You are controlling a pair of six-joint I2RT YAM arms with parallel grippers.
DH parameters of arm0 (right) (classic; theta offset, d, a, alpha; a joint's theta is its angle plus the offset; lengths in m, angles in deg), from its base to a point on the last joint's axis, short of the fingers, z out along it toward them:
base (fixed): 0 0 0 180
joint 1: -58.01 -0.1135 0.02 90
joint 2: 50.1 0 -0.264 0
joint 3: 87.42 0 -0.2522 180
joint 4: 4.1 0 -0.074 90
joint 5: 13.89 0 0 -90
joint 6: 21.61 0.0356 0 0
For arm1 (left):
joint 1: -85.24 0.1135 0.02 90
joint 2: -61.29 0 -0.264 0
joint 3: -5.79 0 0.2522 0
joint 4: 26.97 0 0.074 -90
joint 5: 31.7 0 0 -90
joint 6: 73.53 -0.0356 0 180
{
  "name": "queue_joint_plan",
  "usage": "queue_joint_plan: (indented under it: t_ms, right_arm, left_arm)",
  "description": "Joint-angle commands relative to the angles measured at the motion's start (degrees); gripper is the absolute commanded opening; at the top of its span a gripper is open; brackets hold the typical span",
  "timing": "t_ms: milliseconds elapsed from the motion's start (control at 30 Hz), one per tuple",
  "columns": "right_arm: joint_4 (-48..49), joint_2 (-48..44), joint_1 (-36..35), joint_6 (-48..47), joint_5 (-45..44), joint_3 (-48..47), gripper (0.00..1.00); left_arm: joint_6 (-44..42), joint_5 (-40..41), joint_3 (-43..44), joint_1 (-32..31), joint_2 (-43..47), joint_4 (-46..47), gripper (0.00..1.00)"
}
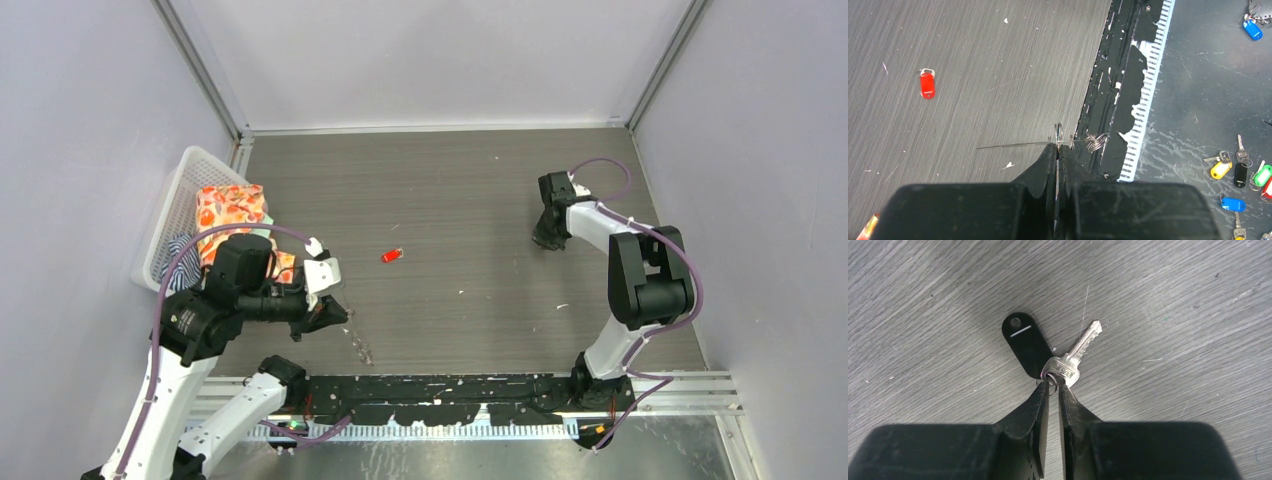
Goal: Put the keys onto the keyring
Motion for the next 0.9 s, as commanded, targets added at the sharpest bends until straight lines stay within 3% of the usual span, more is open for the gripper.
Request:
queue_joint_plan:
  t_ms: [0, 267, 533, 867]
  right_arm:
    - [0.51, 0.34, 0.29, -0.87, 0.58, -2.41, 0.17]
    - [1.09, -0.73, 0.19, -0.23, 1.74, -2.24, 0.01]
    - [1.09, -4.93, -1.98, -1.16, 3.46, -1.32, 0.01]
    - [-0.53, -11.97, -14.62, -3.29, 1.31, 0.62, 0.01]
  left_arm:
    - [-1.01, -1.49, 1.43, -0.01, 0.29, 2.35, 0.00]
    - [-0.98, -1.63, 1.86, -0.01, 0.12, 1.76, 0.00]
    - [-1.30, -1.50, 1.95, -0.01, 0.59, 1.38, 0.00]
    - [-1.56, -1.53, 2.28, -0.01, 0.55, 1.15, 0.00]
